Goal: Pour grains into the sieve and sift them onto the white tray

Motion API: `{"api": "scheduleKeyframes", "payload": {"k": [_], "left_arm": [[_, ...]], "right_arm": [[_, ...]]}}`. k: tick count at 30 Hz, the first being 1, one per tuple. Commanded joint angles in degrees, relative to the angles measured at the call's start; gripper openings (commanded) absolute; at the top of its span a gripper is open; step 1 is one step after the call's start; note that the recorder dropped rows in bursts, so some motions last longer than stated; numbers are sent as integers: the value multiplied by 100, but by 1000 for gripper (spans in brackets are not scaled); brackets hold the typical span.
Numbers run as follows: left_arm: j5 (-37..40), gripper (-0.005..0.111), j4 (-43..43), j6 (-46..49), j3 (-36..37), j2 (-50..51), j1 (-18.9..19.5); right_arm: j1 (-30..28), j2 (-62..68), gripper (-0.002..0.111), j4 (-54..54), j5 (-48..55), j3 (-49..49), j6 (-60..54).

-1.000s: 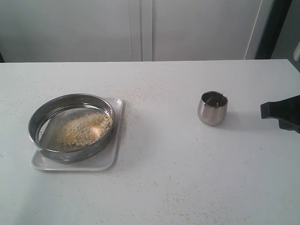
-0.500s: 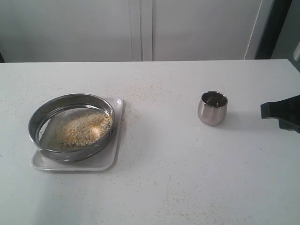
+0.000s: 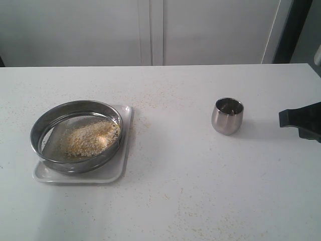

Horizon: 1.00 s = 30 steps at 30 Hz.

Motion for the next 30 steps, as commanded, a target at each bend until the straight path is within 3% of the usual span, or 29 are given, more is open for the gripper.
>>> {"api": "scheduleKeyframes", "payload": {"k": [1,17,30], "left_arm": [[36,0,-33,-97,-194,342,17],[2966,0,-33,-343,-2482,2870,17],[3896,0,-33,-304,-3479,4426,17]], "right_arm": [[-22,-35,0,-45,-55,27,27],[-22,-35,0,-45,-65,27,27],[-22,-35,0,-45,-65,27,27]]}}
